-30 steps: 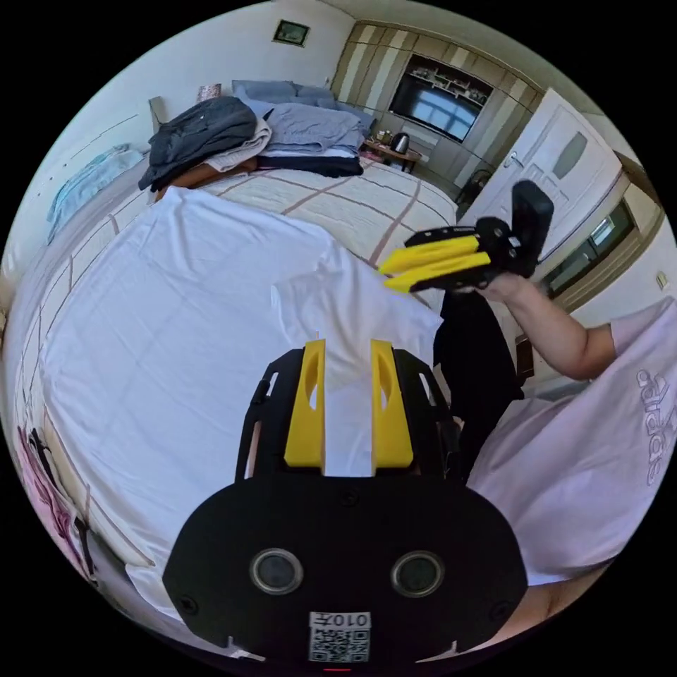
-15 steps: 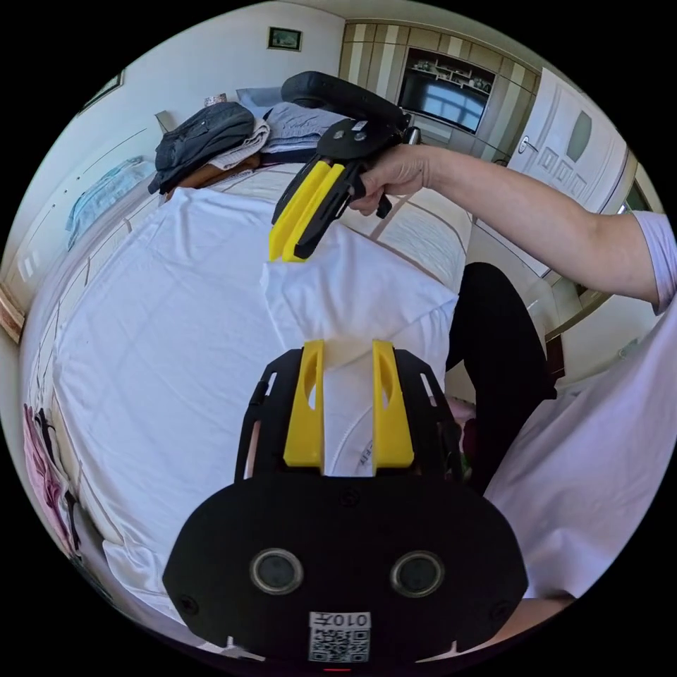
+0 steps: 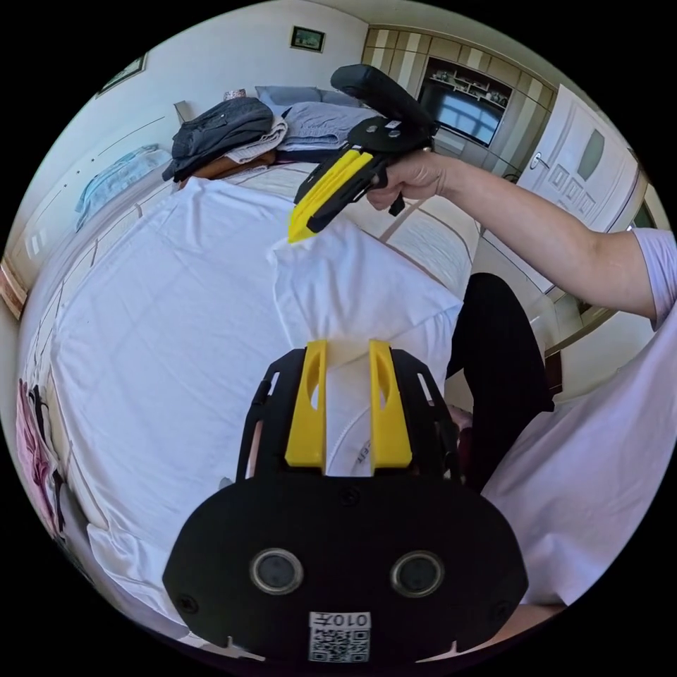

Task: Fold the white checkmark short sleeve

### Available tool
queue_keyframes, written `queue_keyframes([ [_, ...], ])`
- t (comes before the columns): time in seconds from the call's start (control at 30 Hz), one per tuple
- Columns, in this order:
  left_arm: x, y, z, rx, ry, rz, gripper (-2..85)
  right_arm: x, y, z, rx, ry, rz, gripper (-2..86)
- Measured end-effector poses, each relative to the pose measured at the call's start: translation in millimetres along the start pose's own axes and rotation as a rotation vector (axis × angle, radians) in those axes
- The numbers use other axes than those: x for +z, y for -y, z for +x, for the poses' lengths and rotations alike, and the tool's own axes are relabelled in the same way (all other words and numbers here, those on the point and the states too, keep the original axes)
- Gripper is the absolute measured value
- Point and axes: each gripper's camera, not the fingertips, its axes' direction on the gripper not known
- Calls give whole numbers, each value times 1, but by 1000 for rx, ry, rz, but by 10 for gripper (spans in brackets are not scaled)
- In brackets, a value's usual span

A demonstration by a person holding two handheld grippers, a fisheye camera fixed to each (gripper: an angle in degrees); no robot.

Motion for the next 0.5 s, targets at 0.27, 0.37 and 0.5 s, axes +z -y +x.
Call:
queue_keyframes([
  [0.27, 1, 6, 3, -19, 95, -80, 101, 23, -18, 15, 123, -106, -81, 27],
  [0.37, 3, 3, -1, -68, 79, -90, 108, 27, -26, 13, 144, -132, -88, 19],
  [0.5, -8, -14, 6, -162, 158, -25, 126, 13, -36, 17, 182, -95, -10, 14],
])
